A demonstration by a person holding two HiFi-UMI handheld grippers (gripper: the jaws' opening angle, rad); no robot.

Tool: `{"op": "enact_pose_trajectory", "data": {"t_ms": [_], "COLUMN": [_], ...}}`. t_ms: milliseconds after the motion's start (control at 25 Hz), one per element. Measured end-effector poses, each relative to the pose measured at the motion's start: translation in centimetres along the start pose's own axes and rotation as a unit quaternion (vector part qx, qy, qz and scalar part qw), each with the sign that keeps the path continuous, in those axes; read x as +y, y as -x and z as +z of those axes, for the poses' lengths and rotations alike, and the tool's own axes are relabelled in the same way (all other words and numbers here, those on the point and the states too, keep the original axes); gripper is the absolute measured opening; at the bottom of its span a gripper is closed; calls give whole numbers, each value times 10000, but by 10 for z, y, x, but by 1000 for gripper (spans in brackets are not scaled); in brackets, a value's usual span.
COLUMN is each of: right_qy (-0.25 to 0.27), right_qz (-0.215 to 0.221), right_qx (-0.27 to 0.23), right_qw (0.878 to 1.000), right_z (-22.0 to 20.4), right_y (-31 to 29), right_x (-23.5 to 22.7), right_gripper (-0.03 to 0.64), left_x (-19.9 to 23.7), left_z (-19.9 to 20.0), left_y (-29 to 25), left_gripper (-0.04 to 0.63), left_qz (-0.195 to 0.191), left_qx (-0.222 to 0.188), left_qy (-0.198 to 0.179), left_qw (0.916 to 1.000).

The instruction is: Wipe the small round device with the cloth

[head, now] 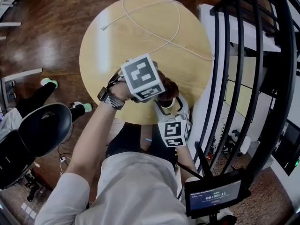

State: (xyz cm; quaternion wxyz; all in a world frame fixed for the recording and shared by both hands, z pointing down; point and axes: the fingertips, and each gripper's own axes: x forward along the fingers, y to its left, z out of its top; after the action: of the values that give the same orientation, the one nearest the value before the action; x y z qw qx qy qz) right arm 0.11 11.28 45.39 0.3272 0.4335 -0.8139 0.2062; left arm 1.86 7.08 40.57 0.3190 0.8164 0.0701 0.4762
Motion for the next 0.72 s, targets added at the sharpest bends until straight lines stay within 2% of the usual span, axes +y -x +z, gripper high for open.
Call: {"op": "enact_pose_trajectory", "data": {"t_ms": [200, 360, 480, 720], "right_qy": [9, 28, 49, 66], "right_qz": [9, 11, 30, 41], "right_qx": [25, -70, -52, -94], "right_qw": [10000, 10000, 10000, 9999], "right_z": [1, 2, 5, 4], "right_y": [3, 3, 5, 1], "right_x": [2, 4, 5, 3], "right_gripper": [342, 343, 344, 344], "left_x": [10, 19, 21, 38], "left_z": [-8, -21, -24, -31], "left_y": [-1, -9, -11, -25], "left_gripper": [83, 81, 81, 81], "left_qz": [7, 78, -89, -7], "left_qx": [-71, 55, 20, 358], "left_qy": [266, 387, 462, 393], "left_qw": [9996, 9992, 9989, 9986]}}
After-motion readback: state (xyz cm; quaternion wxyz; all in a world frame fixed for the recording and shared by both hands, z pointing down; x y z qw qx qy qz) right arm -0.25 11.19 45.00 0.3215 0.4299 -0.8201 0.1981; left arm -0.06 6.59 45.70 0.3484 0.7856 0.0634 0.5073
